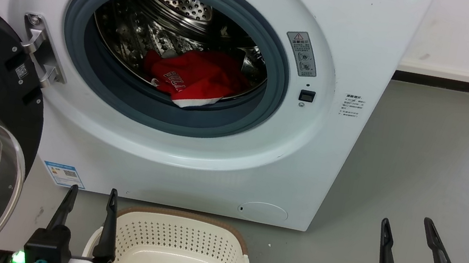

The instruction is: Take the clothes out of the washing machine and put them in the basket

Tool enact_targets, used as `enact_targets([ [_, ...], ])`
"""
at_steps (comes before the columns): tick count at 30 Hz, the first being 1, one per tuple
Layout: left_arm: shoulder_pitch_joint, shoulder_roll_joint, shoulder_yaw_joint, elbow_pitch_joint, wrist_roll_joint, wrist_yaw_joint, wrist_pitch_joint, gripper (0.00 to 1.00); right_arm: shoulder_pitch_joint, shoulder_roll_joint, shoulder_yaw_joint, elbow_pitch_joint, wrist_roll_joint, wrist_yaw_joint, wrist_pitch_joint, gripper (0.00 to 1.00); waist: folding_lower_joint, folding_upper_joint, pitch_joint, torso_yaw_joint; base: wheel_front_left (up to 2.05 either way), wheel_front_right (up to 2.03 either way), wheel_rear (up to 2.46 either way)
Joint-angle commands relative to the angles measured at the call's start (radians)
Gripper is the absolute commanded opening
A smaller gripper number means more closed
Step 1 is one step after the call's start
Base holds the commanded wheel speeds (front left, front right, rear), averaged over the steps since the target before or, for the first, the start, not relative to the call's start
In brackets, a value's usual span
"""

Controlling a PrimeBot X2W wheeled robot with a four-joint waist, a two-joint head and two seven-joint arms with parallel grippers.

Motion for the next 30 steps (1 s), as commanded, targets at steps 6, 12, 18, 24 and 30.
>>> enact_targets([
  [6, -0.072, -0.002, 0.006, 0.034, 0.009, -0.028, -0.003, 1.00, -0.017, 0.002, 0.002, -0.001, 0.001, -0.001, -0.002, 1.00, 0.0000, -0.0001, 0.025, -0.004, 0.00, 0.00, 0.00],
  [12, -0.209, 0.017, 0.045, 0.104, 0.008, -0.082, -0.003, 1.00, -0.051, 0.002, 0.010, -0.011, -0.006, -0.001, -0.002, 1.00, 0.0000, -0.0001, 0.083, -0.019, 0.00, 0.00, 0.00],
  [18, -0.392, 0.046, 0.082, 0.217, 0.011, -0.111, -0.003, 1.00, -0.092, 0.002, 0.015, -0.020, -0.011, -0.001, -0.002, 1.00, 0.0000, -0.0001, 0.158, -0.049, 0.00, 0.00, 0.00],
  [24, -0.615, 0.103, 0.098, 0.368, 0.022, -0.136, -0.003, 1.00, -0.162, 0.002, 0.011, -0.034, 0.003, -0.001, -0.002, 1.00, 0.0000, -0.0001, 0.270, -0.101, 0.00, 0.00, 0.00],
  [30, -0.793, 0.157, 0.073, 0.480, 0.056, -0.147, -0.003, 1.00, -0.214, 0.002, 0.016, -0.048, 0.026, -0.001, -0.002, 1.00, 0.0000, -0.0001, 0.365, -0.145, 0.00, 0.00, 0.00],
])
